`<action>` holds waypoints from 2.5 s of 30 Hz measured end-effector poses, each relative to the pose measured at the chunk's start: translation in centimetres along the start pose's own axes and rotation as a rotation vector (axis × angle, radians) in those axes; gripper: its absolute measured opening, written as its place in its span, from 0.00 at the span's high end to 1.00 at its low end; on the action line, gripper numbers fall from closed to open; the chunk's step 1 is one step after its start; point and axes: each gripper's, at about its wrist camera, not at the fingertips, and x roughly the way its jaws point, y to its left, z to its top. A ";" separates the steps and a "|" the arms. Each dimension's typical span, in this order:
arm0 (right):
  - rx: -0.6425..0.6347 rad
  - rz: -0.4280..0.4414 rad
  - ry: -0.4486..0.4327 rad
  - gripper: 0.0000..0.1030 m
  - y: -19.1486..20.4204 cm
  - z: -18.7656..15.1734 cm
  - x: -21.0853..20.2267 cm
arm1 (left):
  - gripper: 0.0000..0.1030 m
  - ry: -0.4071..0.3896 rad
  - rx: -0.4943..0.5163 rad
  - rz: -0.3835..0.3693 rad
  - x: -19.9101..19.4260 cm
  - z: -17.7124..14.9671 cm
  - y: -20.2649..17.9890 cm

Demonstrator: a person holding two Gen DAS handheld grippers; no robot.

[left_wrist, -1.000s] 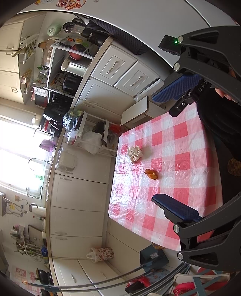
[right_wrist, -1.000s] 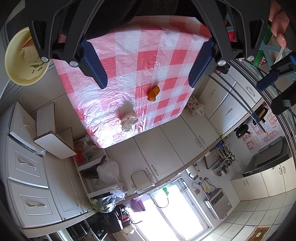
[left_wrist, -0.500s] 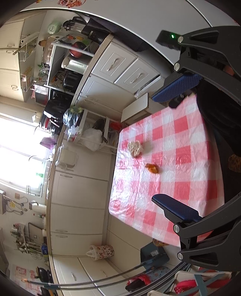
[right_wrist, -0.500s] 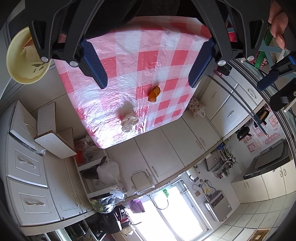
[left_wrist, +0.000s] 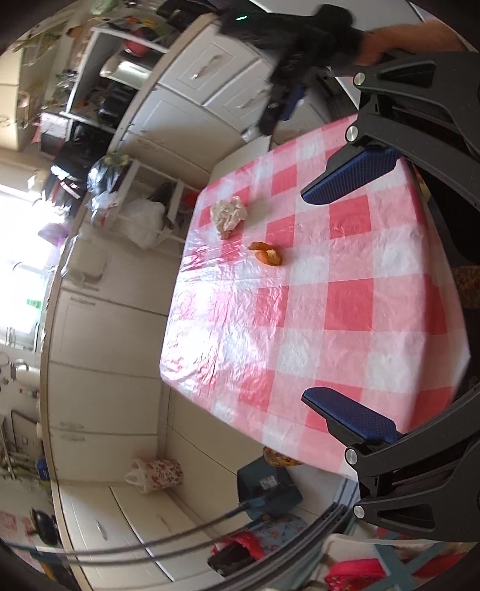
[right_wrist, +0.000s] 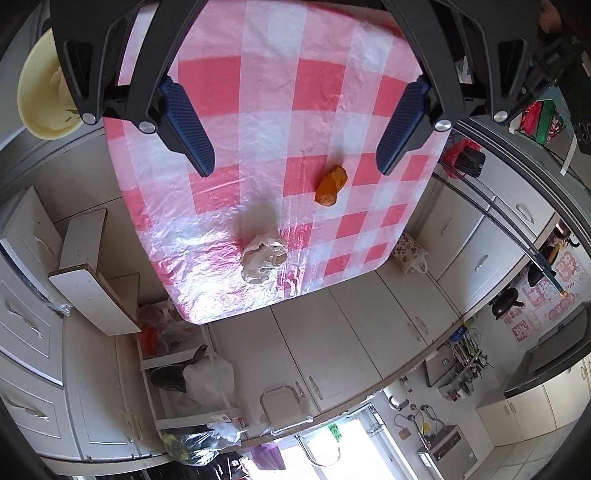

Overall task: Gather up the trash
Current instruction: 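Grasp the small orange peel with the left tool while the right tool grasps the crumpled tissue, then carry the peel and crumpled tissue in both tools to the yellow bin, then open both tools over the yellow bin to drop peel and tissue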

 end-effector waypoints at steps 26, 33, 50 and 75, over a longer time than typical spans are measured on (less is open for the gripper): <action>-0.096 -0.077 0.184 0.70 -0.5 7.2 14.6 | 0.86 0.196 0.146 -0.019 18.0 3.4 -6.1; -0.058 0.046 0.059 0.71 0.2 6.3 4.0 | 0.86 0.136 0.111 -0.109 10.3 3.2 -6.6; 0.162 -0.282 -0.009 0.70 -19.1 -8.2 -13.4 | 0.86 0.319 0.386 -0.502 4.7 -3.6 -30.6; 0.275 -0.333 -0.152 0.10 -19.3 -10.8 -16.2 | 0.09 0.024 0.292 -0.169 -0.6 -2.4 -25.3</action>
